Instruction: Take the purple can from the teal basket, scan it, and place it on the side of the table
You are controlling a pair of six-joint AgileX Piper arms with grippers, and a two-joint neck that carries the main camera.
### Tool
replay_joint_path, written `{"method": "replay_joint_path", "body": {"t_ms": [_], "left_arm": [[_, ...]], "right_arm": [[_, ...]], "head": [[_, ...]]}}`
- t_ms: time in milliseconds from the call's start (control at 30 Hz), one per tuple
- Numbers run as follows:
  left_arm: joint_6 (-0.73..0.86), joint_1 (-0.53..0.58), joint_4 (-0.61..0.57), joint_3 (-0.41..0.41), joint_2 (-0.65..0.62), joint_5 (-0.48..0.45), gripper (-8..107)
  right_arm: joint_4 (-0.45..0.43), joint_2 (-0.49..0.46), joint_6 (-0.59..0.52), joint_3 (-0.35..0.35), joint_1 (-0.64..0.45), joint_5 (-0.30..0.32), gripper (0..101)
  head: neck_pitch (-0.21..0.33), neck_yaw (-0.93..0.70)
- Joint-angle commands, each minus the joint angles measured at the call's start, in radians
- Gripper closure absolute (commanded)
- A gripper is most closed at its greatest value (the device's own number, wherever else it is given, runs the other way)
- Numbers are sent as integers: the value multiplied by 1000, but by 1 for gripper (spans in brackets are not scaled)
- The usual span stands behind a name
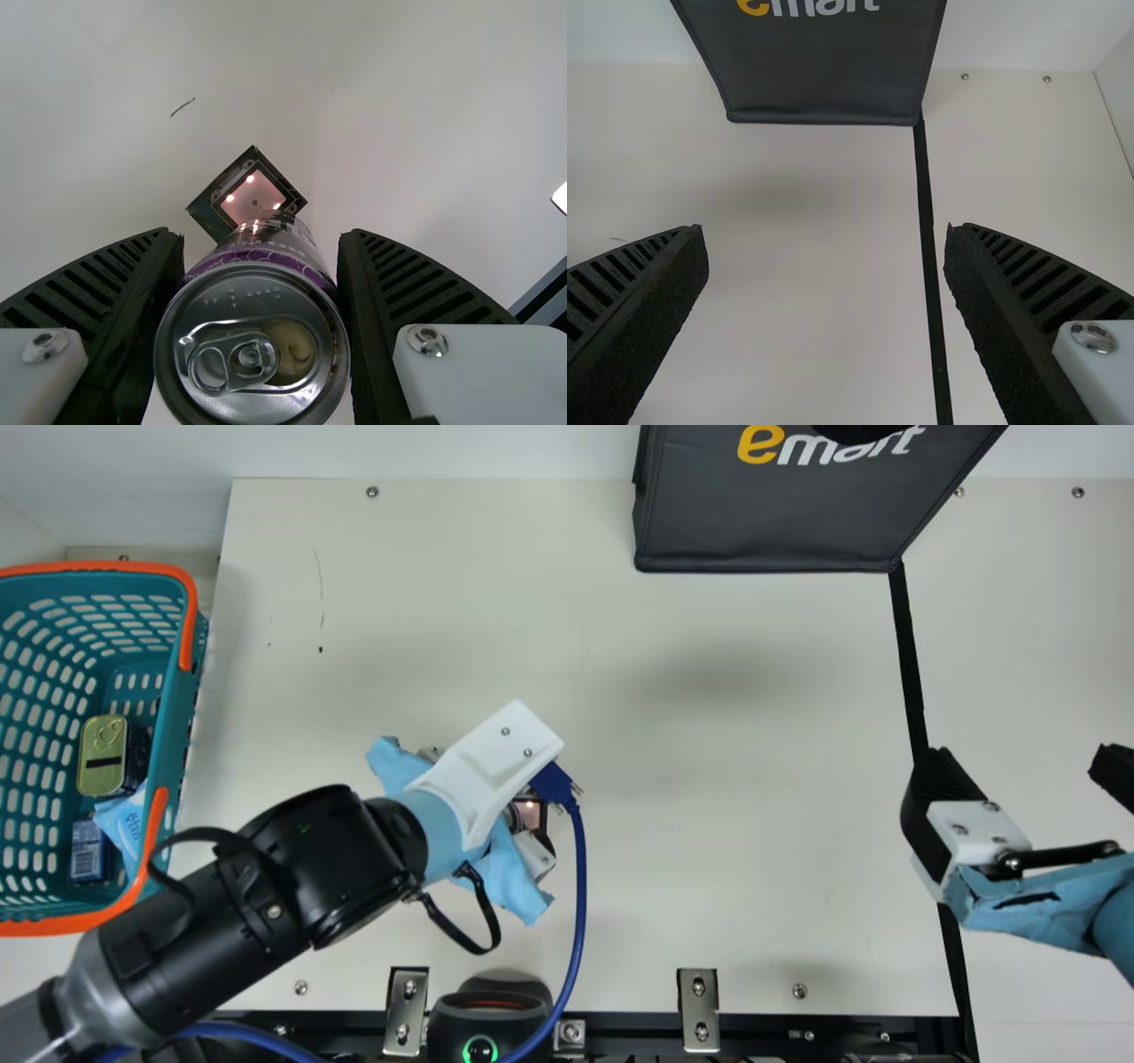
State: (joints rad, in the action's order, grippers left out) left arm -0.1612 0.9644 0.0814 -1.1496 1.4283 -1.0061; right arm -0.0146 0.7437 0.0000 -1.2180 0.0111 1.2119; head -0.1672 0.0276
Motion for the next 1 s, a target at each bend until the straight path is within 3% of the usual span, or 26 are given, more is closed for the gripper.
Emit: {"method": "replay_joint_path", "body": {"t_ms": [0, 467, 967], "left_arm": [[53, -8, -11, 2, -2, 8, 107], [170, -68, -91, -44, 44, 37, 107], [188, -67, -121, -264, 203, -2, 107]], "right_arm": [[0, 0, 0, 0, 0, 0, 6], [0, 0, 0, 0, 0, 0, 6], [0, 0, 0, 0, 0, 0, 6]], "head": [[29, 0], [29, 0], [29, 0]]}}
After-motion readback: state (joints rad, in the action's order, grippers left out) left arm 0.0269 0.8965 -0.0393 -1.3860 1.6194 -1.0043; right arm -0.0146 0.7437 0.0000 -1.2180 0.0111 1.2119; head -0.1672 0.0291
